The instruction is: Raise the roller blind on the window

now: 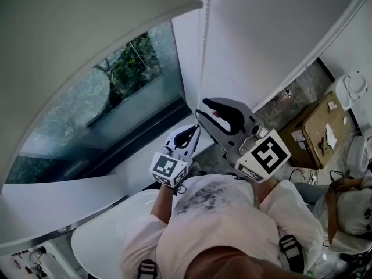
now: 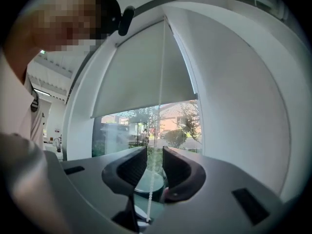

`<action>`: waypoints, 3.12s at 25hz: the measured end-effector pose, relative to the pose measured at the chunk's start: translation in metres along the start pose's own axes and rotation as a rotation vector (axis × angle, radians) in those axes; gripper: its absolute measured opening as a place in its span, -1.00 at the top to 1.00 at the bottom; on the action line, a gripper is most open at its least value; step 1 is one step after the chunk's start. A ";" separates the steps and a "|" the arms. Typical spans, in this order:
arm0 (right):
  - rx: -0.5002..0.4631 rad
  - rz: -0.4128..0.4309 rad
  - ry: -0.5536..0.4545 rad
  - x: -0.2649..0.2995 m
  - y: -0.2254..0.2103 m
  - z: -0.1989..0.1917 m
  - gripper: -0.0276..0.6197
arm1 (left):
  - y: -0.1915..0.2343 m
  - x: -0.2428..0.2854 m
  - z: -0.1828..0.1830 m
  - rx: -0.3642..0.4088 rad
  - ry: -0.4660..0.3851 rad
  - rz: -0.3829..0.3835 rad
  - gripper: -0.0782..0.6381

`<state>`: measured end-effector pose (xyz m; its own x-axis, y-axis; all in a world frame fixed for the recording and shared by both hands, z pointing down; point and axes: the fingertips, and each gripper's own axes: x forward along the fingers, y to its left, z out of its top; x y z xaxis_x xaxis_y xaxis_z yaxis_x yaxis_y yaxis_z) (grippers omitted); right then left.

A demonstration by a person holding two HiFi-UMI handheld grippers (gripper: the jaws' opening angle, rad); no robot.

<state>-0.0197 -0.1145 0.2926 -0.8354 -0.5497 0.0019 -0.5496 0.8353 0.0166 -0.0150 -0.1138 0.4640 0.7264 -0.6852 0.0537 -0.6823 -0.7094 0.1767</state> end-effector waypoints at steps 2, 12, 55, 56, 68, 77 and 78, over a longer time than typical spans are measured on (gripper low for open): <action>-0.017 -0.019 -0.021 0.005 -0.006 0.016 0.44 | -0.001 0.000 0.001 0.005 -0.001 -0.005 0.76; -0.068 0.001 0.001 0.022 -0.004 0.038 0.70 | -0.001 -0.005 0.002 0.006 -0.007 -0.017 0.76; 0.009 -0.017 0.133 0.005 0.008 -0.135 0.72 | 0.009 0.001 -0.175 -0.090 0.282 -0.054 0.76; 0.013 -0.018 0.141 0.004 0.008 -0.139 0.72 | 0.009 0.000 -0.179 -0.095 0.286 -0.054 0.76; -0.003 0.000 0.134 0.005 0.013 -0.141 0.72 | 0.001 -0.019 -0.148 -0.152 0.199 -0.084 0.76; -0.014 0.008 0.133 0.008 0.016 -0.142 0.72 | 0.000 -0.038 -0.045 -0.055 0.080 -0.081 0.61; -0.015 0.008 0.133 0.008 0.016 -0.142 0.72 | -0.001 -0.040 -0.034 -0.041 0.065 -0.079 0.61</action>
<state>-0.0335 -0.1076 0.4352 -0.8305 -0.5405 0.1347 -0.5417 0.8400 0.0310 -0.0404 -0.0806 0.4948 0.7826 -0.6142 0.1019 -0.6196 -0.7525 0.2234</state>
